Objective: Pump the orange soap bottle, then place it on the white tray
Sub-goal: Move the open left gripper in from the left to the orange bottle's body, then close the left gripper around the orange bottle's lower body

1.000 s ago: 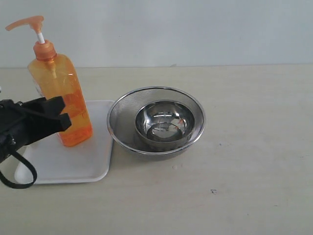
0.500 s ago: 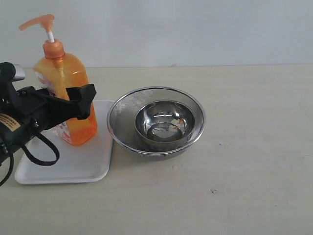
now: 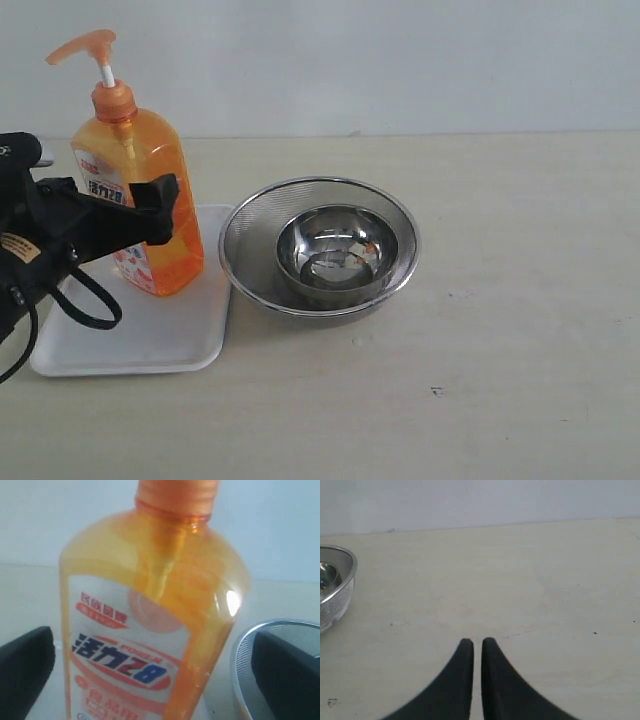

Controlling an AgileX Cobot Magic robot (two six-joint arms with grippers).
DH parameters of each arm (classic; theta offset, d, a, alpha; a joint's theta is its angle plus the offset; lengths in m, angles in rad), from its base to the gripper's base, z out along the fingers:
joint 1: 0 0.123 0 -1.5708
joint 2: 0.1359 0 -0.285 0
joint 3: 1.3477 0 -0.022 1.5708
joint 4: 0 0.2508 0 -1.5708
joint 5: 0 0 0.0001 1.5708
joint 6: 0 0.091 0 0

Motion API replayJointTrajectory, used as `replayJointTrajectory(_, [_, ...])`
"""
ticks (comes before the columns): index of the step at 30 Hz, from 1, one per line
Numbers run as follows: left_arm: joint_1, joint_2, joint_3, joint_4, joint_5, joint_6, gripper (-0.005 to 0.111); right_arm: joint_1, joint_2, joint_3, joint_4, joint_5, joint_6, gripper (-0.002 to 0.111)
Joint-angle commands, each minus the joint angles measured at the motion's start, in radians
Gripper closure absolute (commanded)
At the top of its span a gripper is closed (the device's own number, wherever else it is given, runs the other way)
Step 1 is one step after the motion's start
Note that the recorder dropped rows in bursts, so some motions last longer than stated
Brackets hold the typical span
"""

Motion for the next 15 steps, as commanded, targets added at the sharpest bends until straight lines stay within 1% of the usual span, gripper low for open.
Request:
replayJointTrajectory(1, [-0.003,0.001,-0.005,-0.074,-0.018,0.023,-0.002,-0.002,-0.005,-0.001,-0.004,-0.012,-0.002,0.106])
replayJointTrajectory(5, [-0.003,0.001,-0.005,-0.211,0.002,0.044,-0.002,-0.002,-0.005,-0.001,-0.004,-0.012,-0.002,0.106])
replayJointTrajectory(8, [-0.003,0.001,-0.005,-0.245,0.058,0.063,-0.002,-0.002,-0.005,-0.001,-0.004,-0.008,-0.002,0.106])
replayJointTrajectory(10, [-0.003,-0.006,-0.005,-0.236,0.106,0.097,-0.002,-0.002,-0.005,-0.001,-0.004,-0.006,-0.002,0.106])
replayJointTrajectory(11, [-0.003,-0.017,-0.005,-0.236,0.133,0.141,-0.002,-0.002,-0.005,-0.001,-0.004,-0.006,-0.002,0.106])
replayJointTrajectory(12, [-0.003,-0.025,-0.005,-0.241,0.14,0.165,-0.002,-0.002,-0.005,-0.001,-0.004,-0.006,-0.002,0.106])
replayJointTrajectory(15, [-0.003,-0.068,-0.005,-0.327,0.153,0.263,-0.002,-0.002,-0.005,-0.001,-0.004,-0.006,-0.002,0.106])
